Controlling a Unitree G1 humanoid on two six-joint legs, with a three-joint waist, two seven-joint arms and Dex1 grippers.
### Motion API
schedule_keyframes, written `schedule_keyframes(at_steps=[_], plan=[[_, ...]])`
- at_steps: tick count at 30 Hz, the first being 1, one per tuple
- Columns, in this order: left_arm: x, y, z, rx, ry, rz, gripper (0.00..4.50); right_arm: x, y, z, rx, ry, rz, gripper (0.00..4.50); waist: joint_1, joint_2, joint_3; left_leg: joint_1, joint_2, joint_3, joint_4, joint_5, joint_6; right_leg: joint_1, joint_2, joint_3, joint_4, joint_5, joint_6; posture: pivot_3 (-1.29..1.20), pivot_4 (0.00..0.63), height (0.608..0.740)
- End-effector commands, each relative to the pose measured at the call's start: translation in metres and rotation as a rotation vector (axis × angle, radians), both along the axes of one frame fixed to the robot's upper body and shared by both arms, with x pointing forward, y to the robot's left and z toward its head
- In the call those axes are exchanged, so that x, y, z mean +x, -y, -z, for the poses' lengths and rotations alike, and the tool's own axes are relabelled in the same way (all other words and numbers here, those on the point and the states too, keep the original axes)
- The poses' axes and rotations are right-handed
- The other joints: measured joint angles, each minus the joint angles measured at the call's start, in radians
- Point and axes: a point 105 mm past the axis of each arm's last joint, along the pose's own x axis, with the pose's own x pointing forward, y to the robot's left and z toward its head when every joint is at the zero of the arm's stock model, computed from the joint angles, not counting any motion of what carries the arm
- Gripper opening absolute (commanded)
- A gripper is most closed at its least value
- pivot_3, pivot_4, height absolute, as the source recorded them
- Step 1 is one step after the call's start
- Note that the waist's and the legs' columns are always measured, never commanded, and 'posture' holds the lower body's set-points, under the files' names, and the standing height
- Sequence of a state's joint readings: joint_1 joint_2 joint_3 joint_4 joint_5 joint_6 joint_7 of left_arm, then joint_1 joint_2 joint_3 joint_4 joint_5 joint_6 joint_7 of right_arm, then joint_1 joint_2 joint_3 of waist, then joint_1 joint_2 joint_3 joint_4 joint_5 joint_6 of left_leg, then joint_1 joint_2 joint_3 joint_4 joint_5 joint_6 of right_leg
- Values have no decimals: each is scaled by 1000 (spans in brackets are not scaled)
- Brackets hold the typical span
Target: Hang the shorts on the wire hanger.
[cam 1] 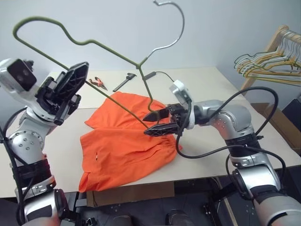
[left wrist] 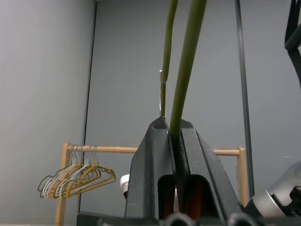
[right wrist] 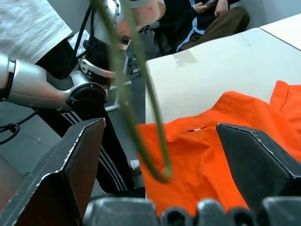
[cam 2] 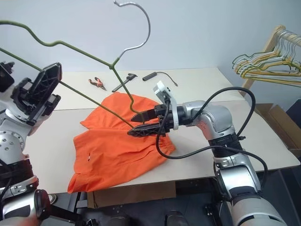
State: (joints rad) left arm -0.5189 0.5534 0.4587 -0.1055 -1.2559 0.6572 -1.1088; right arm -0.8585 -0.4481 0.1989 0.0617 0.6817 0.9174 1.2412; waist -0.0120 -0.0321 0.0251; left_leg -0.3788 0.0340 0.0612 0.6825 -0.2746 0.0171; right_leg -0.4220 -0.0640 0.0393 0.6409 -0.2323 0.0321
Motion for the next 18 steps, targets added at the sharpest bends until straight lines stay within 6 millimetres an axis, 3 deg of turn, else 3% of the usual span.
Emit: schedule_keyframes(at_steps=[1, 3, 14, 18], plan=[[-3, 5, -5, 15, 41, -5, 0, -7, -1, -20, 45, 47, -28, 4297, 0, 0, 0, 0, 0, 0, 0, 0, 0, 0, 0, 0, 0, 0, 0, 50, 0, 740], [-2, 6, -5, 17, 41, -4, 0, -9, -2, -23, 50, 42, -29, 3939, 0, 0, 0, 0, 0, 0, 0, 0, 0, 0, 0, 0, 0, 0, 0, 49, 0, 740], [7, 8, -5, 0, 30, -40, 0, -8, -5, -11, 3, 96, -2, 121, -1, 0, 0, 0, 0, 0, 0, 0, 0, 0, 0, 0, 0, 0, 0, 46, 0, 740], [11, 8, -2, 1, 18, -76, 0, -8, -7, -9, 2, 107, 5, 54, -2, 0, 0, 1, 0, 0, 0, 0, 0, 0, 0, 0, 0, 0, 0, 47, 0, 740]])
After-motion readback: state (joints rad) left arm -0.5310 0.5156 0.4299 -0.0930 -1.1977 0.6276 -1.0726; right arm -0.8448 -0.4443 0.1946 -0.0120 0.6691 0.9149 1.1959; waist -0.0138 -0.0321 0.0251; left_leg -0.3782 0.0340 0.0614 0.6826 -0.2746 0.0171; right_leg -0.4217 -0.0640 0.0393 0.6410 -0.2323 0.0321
